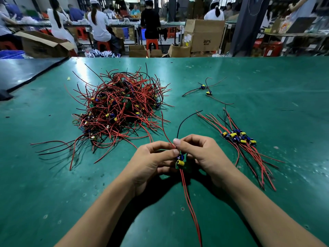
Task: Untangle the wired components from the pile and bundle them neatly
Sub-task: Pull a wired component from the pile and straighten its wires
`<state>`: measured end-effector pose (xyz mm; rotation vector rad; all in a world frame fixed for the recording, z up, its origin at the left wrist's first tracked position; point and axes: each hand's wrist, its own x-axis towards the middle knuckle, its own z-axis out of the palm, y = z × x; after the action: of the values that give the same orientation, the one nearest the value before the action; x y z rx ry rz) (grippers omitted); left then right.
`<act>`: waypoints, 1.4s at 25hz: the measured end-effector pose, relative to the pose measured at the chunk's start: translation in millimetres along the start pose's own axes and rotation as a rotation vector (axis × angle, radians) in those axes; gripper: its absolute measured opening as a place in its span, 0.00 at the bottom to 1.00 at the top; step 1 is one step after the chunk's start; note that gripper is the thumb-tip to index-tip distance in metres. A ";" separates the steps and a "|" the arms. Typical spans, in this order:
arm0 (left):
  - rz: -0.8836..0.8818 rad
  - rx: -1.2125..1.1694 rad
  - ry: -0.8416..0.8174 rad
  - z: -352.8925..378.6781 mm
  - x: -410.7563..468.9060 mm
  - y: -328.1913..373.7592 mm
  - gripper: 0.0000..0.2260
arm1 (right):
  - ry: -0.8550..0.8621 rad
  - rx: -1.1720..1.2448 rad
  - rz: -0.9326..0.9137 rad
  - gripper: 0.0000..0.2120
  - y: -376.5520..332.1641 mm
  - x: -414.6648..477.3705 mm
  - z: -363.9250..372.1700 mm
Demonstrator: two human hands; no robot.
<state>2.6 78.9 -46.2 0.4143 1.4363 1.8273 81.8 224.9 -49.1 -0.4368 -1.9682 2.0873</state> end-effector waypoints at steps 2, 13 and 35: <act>-0.021 0.006 0.003 0.2 -0.3 0.7 0.10 | 0.017 -0.015 -0.052 0.10 -1.2 -0.1 -0.5; -0.093 0.117 -0.156 -3.6 -6.2 4.9 0.10 | -0.116 0.177 0.112 0.13 1.0 2.4 -2.9; 0.038 0.202 0.043 6.2 -0.8 -5.6 0.07 | -0.057 -0.094 0.018 0.09 -5.5 -5.1 4.7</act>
<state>9.2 83.0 -49.3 0.5089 1.6602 1.7364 84.6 219.0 -43.1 -0.4179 -2.1089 2.0460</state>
